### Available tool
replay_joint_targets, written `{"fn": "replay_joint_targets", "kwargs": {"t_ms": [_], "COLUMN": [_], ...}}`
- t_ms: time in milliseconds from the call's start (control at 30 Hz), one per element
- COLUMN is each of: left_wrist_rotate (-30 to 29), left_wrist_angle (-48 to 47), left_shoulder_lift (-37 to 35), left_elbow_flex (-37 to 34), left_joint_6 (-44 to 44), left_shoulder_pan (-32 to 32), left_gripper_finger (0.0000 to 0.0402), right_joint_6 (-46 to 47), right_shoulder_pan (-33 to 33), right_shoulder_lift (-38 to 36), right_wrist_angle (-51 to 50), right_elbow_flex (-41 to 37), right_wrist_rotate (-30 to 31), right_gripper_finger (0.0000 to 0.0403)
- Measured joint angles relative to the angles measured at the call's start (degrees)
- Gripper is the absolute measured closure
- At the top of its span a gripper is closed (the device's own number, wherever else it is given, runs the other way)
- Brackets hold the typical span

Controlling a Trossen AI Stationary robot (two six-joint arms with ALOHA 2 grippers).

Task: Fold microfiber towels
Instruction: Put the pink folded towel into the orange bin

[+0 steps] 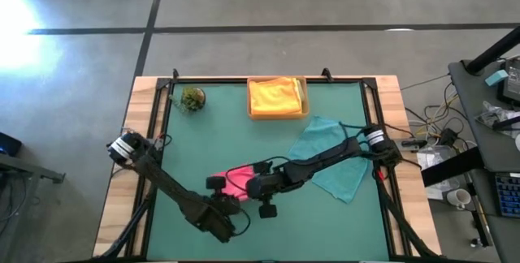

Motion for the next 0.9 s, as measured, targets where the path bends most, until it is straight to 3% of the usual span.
{"fn": "replay_joint_targets", "kwargs": {"t_ms": [267,367,633,900], "left_wrist_rotate": [7.1,9.3,7.9,2.7], "left_wrist_angle": [-0.1,-0.2,-0.2,-0.2], "left_shoulder_lift": [-6.1,-7.3,-8.5,-8.5], "left_elbow_flex": [3.9,5.9,11.2,14.5], "left_joint_6": [9.4,13.8,25.0,32.9], "left_shoulder_pan": [7.6,10.5,16.9,23.4], "left_gripper_finger": [0.0401,0.0401,0.0401,0.0401], "right_joint_6": [6.7,7.8,7.1,4.8], "right_shoulder_pan": [0.2,0.2,-0.1,-3.5], "right_shoulder_lift": [-7.7,-10.7,-18.0,-21.4], "right_wrist_angle": [-9.1,-12.7,-21.8,-28.2], "right_elbow_flex": [0.0,0.0,0.0,0.0], "right_wrist_rotate": [0.4,3.5,11.9,18.3], "right_gripper_finger": [0.0394,0.0394,0.0394,0.0394]}}
